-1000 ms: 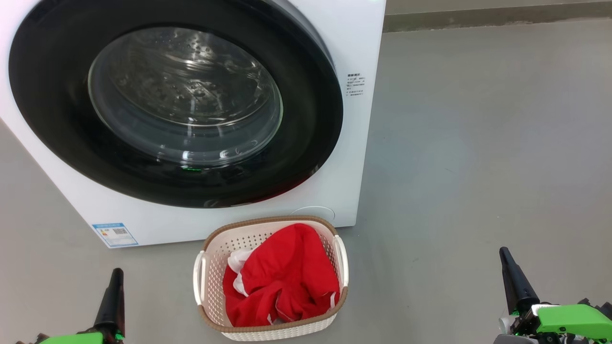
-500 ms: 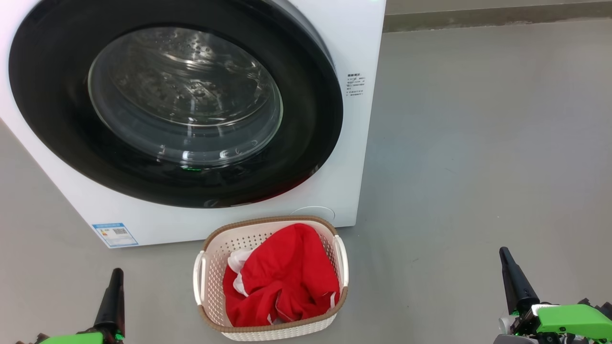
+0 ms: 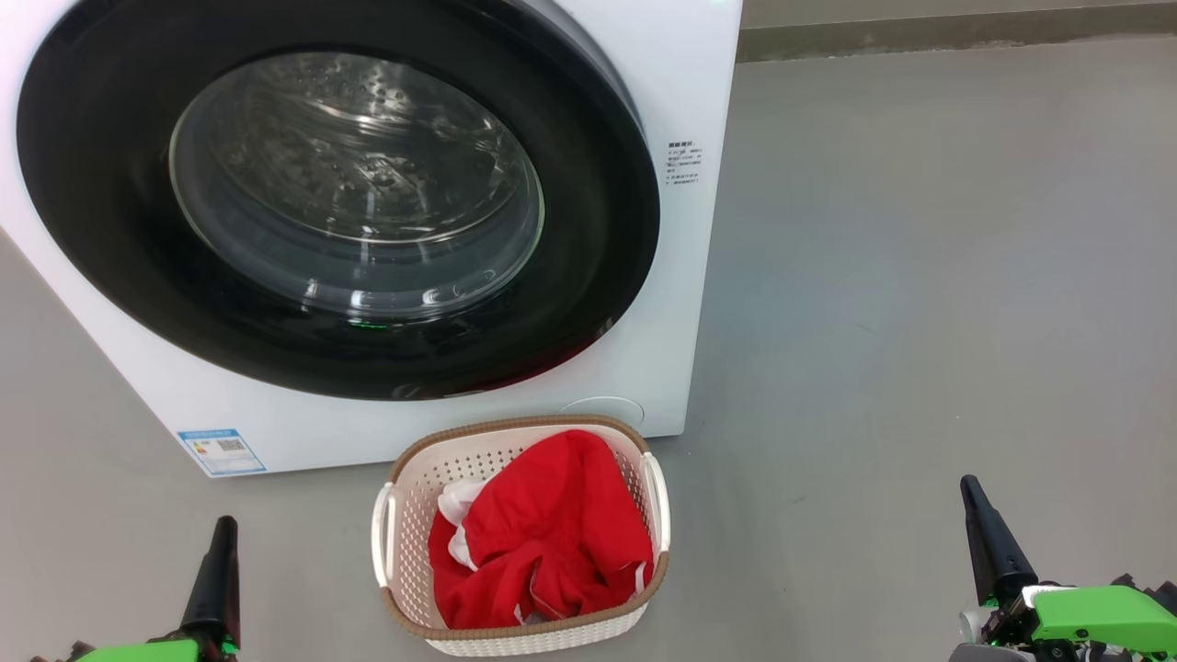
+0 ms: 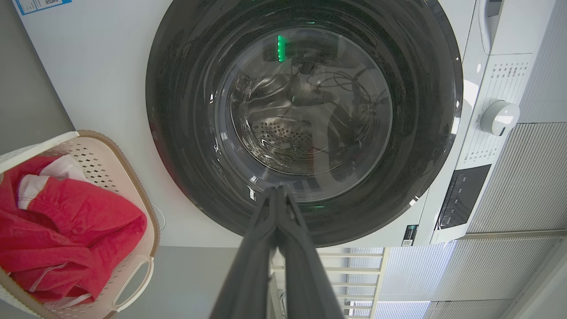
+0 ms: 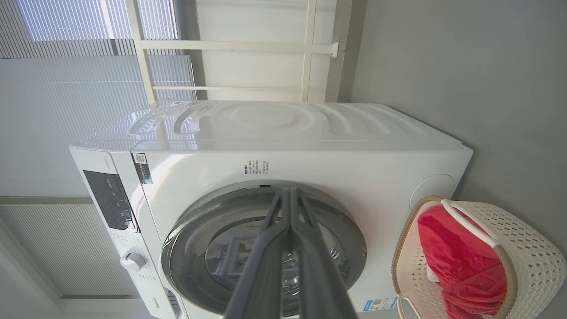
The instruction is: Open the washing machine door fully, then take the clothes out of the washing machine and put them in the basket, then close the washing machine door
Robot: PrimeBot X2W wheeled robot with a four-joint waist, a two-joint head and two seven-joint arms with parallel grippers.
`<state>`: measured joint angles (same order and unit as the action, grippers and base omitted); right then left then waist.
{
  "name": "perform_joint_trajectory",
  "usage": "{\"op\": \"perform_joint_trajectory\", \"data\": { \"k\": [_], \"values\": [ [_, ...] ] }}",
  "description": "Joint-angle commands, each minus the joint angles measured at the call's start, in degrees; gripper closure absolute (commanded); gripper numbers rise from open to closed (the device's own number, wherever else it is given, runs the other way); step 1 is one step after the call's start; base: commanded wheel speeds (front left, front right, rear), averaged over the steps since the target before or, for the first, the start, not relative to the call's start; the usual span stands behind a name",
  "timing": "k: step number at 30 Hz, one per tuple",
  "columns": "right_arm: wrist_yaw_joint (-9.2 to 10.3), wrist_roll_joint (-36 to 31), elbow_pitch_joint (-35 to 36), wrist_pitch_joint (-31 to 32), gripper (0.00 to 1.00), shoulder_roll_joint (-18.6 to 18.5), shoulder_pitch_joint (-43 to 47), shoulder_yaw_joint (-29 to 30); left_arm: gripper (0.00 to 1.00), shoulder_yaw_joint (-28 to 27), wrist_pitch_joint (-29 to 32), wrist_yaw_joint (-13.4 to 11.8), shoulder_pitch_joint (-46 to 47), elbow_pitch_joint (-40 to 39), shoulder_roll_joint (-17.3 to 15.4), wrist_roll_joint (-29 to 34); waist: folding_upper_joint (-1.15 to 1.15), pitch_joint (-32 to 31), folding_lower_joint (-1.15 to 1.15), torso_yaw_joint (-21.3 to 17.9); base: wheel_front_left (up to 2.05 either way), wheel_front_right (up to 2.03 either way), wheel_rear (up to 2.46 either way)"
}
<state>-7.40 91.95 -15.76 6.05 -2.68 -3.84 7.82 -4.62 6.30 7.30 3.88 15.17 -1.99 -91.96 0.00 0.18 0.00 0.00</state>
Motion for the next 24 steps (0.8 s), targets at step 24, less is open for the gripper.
{"op": "perform_joint_trajectory", "data": {
  "k": [24],
  "values": [
    [-0.09, 0.22, 1.74, 0.43, 1.0, -0.2, -2.34, -1.3, 1.0, -1.91, 0.19, 0.19, 2.31, -1.14, -0.88, -0.2, 0.0, 0.0, 0.0, 0.0, 0.0, 0.0, 0.0]
  ]
}}
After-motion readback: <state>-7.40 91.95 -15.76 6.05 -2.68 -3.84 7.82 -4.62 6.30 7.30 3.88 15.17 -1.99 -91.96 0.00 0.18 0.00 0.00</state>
